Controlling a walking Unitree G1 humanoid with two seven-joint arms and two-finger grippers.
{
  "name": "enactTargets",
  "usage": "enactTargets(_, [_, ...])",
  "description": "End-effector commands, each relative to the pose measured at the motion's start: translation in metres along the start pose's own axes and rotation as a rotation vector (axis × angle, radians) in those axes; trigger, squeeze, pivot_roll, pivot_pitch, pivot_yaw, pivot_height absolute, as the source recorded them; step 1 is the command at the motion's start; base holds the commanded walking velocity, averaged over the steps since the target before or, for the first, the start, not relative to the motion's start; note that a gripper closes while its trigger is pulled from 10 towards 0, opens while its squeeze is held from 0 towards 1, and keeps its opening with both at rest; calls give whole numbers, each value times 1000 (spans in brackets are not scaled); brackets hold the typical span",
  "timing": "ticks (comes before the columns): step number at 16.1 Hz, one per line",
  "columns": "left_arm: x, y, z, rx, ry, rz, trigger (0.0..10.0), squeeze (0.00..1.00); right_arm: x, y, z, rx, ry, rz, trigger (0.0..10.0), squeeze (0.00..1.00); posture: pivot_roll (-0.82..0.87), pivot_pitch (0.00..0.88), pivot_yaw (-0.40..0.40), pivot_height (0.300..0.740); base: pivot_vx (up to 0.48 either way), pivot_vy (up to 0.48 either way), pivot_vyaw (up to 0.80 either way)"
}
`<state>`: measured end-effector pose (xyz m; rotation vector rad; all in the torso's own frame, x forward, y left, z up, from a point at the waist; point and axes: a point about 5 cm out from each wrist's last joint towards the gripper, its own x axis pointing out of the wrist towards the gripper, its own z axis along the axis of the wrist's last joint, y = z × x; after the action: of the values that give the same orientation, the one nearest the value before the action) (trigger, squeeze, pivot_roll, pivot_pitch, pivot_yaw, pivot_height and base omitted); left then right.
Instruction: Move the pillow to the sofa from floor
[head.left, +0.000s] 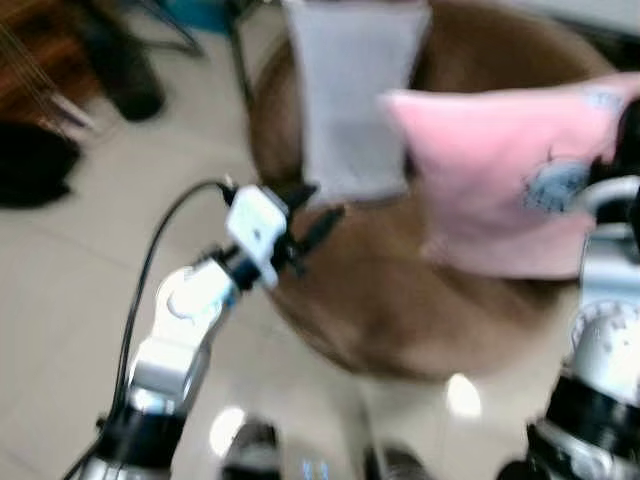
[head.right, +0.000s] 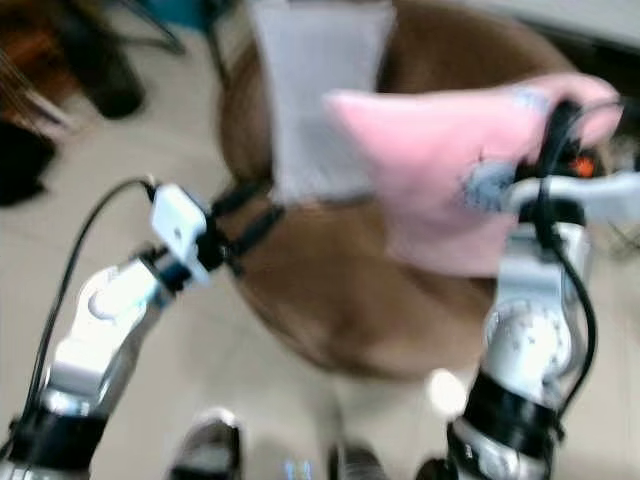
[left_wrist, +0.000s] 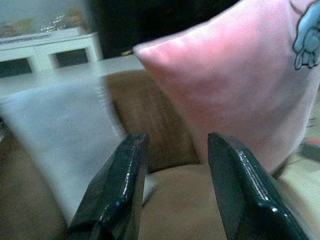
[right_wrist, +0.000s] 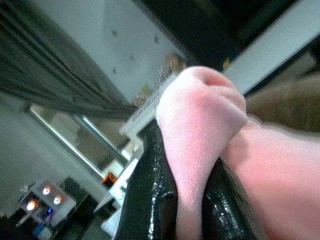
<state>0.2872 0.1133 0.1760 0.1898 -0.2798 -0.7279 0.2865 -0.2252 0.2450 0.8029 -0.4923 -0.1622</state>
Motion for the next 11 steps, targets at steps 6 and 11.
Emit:
enactTargets(6, [6, -2, -28, 11, 125, 95, 10000, 0, -27, -26, -41, -192, 236, -111, 10000, 0, 32, 0, -34, 740, 0, 0, 0])
enactTargets(11, [0, 0, -33, 28, 129, 165, 10000, 0, -62, -25, -65, -440, 385, 32, 10000, 0, 39, 20, -44, 740, 55, 0, 0])
